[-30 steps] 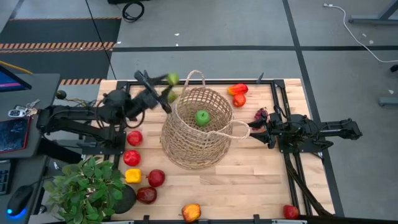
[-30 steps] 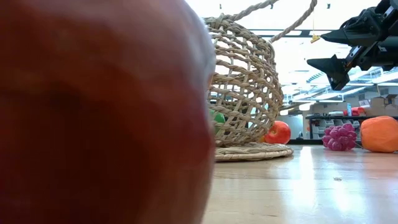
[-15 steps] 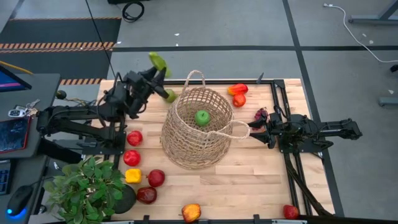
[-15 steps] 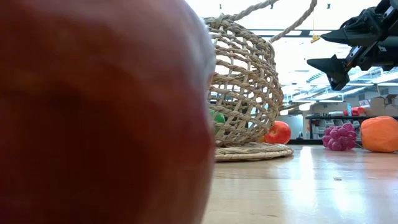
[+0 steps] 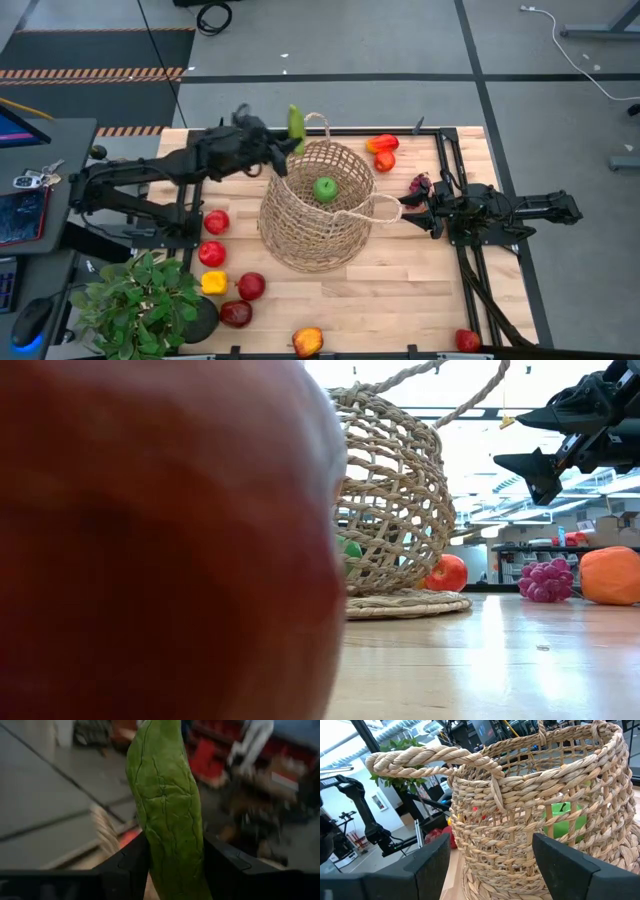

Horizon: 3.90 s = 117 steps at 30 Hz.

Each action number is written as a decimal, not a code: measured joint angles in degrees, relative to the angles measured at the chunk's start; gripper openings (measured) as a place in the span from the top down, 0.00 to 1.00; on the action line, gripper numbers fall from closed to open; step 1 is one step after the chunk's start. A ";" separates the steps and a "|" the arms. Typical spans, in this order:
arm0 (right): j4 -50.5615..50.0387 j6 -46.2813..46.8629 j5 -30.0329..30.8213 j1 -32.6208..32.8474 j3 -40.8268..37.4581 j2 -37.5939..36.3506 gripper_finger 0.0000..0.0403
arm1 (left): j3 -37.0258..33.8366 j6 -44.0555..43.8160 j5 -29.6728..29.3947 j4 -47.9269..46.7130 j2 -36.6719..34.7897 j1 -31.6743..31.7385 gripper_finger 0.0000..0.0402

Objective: Build produce basket
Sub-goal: Put the cucumber into the basket, then put the red apple into the basket

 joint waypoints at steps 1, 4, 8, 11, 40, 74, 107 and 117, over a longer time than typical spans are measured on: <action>0.00 0.00 0.00 -0.01 0.00 0.00 0.29 | 1.69 0.06 0.58 -2.02 1.62 -0.14 0.60; 0.00 0.00 0.00 -0.01 0.00 0.00 0.29 | 6.76 6.24 0.87 -5.62 6.11 -0.74 0.60; 0.02 0.00 0.00 -0.02 0.00 0.00 0.29 | 13.37 19.17 0.12 -8.69 11.12 -1.45 0.60; 0.01 0.00 0.00 -0.02 0.00 0.00 0.29 | 17.05 30.73 -1.98 -9.51 14.39 -2.56 0.60; 0.01 0.00 0.00 -0.01 0.00 0.00 0.29 | 21.37 114.66 -9.51 -11.40 34.48 -2.58 0.54; 0.00 0.00 0.00 -0.02 -0.02 0.00 0.29 | 21.37 102.97 1.81 -15.31 44.89 -1.97 0.26; 0.05 0.00 0.01 -0.01 -0.02 0.00 0.29 | 21.27 57.32 -19.03 -1.15 20.02 -2.47 0.34; 0.02 0.00 0.00 -0.02 -0.02 0.00 0.29 | 13.79 51.61 -15.61 -7.70 7.48 -4.06 0.51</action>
